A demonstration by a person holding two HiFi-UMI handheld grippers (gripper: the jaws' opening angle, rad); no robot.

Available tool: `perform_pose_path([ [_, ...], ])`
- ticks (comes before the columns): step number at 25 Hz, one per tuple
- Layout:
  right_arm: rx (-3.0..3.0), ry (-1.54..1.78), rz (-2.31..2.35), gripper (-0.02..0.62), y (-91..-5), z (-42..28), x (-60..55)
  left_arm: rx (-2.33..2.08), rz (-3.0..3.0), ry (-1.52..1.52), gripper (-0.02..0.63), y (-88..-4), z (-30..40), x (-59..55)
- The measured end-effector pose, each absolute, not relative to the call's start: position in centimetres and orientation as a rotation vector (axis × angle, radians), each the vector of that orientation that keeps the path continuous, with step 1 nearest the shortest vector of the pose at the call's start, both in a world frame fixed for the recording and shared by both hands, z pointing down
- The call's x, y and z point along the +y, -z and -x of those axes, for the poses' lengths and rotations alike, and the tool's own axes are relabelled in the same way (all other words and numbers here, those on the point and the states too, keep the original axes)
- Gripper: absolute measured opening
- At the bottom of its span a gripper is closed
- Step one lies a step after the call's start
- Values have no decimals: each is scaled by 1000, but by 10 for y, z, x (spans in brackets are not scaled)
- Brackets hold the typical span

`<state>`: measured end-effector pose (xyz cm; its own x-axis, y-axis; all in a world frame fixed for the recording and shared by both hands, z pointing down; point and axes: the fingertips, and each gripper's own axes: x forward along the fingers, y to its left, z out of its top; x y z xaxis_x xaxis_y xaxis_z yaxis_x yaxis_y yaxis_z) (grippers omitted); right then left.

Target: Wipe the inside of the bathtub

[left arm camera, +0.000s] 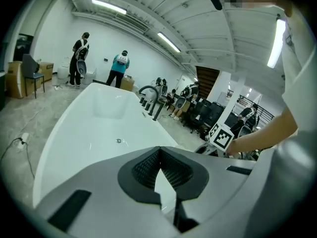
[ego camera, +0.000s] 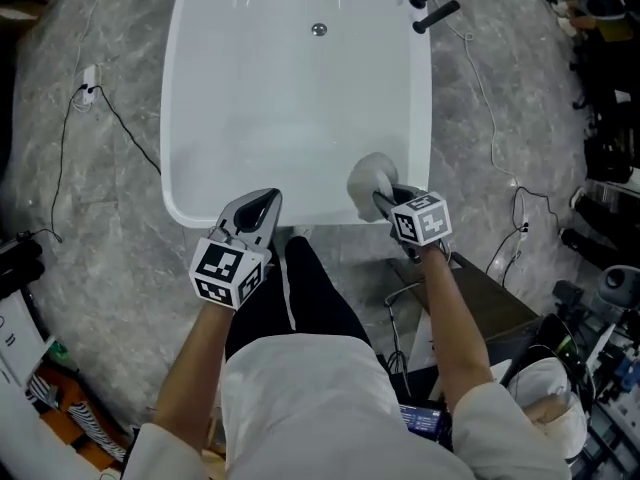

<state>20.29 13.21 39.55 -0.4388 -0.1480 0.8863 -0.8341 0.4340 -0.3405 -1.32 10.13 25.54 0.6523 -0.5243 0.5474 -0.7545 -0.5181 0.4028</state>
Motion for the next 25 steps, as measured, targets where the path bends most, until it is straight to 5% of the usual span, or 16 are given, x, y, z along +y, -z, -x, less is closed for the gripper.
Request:
perform_pose_path([
  [12, -1664, -1150, -754, 98, -473, -234, 138, -851, -2283, -519, 9, -313, -43, 86],
  [25, -1566, -1314, -489, 94, -526, -221, 137, -922, -2222, -525, 9, -353, -17, 80],
])
